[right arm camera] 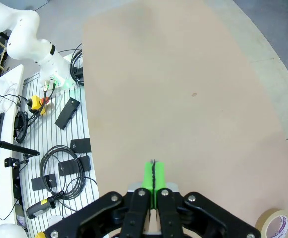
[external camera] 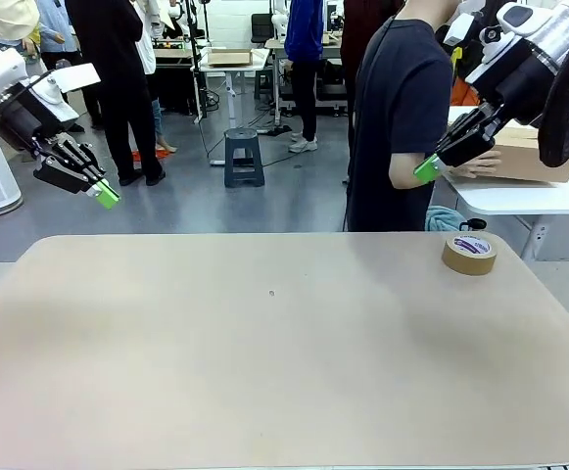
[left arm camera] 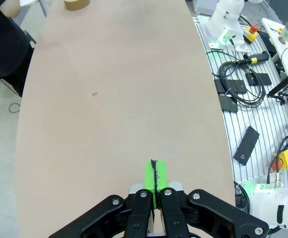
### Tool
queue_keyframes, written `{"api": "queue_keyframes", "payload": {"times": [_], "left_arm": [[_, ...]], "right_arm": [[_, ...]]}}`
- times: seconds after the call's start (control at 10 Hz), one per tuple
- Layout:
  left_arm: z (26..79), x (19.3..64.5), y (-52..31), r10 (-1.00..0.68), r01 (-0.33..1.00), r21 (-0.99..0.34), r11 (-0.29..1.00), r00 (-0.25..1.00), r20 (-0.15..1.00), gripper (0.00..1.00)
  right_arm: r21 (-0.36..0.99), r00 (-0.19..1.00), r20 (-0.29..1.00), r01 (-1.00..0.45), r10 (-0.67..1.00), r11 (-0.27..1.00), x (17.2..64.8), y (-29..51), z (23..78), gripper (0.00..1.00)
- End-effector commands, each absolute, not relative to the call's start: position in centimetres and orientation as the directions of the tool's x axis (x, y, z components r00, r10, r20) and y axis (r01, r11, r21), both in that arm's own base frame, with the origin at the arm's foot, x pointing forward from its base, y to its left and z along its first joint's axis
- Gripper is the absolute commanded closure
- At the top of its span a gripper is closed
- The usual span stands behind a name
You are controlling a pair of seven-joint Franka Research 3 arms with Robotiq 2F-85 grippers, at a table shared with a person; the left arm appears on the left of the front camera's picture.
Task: Wrap the clocks to prevent damage.
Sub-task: After the human seals the box with tape, release both hands from the side flaps of the Package Box.
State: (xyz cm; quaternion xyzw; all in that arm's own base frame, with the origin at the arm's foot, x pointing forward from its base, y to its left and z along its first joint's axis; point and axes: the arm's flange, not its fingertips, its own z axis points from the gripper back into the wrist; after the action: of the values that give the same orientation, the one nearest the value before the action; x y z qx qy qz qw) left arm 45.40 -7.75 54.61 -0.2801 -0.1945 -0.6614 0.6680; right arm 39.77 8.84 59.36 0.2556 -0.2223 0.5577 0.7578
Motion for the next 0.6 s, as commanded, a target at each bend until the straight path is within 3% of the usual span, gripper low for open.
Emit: {"api": "queue_keyframes", "payload": {"times": [0.0,0.1,0.2,0.3,0.4,0.5], "left_arm": [[54.6,45.4,-7.8,-0.775,0.993,-0.117,-0.032,0.049,0.63,1.0],[56.1,45.3,-7.5,-0.771,0.994,-0.093,-0.062,0.012,0.637,0.4],[56.5,45.2,-7.5,-0.766,0.993,-0.095,-0.068,0.009,0.642,0.4],[56.3,44.8,-7.6,-0.765,0.993,-0.1,-0.065,0.015,0.644,0.0],[56.4,45.0,-7.5,-0.761,0.992,-0.115,-0.06,0.029,0.648,0.38],[56.6,45.3,-7.5,-0.76,0.99,-0.12,-0.072,0.024,0.65,0.0]], "right_arm": [[0.134,0.279,0.62,-0.959,0.734,0.251,40.1,9.0,59.4,0.99],[0.139,0.279,0.622,-0.959,0.732,0.247,39.8,8.8,59.4,0.39],[0.156,0.288,0.624,-0.957,0.726,0.246,39.5,8.8,59.4,0.39],[0.173,0.296,0.616,-0.955,0.73,0.241,39.2,8.7,59.1,0.0],[0.184,0.303,0.615,-0.953,0.728,0.241,39.4,8.7,59.0,0.38],[0.189,0.309,0.617,-0.951,0.724,0.244,39.5,8.7,59.0,0.0]]}}
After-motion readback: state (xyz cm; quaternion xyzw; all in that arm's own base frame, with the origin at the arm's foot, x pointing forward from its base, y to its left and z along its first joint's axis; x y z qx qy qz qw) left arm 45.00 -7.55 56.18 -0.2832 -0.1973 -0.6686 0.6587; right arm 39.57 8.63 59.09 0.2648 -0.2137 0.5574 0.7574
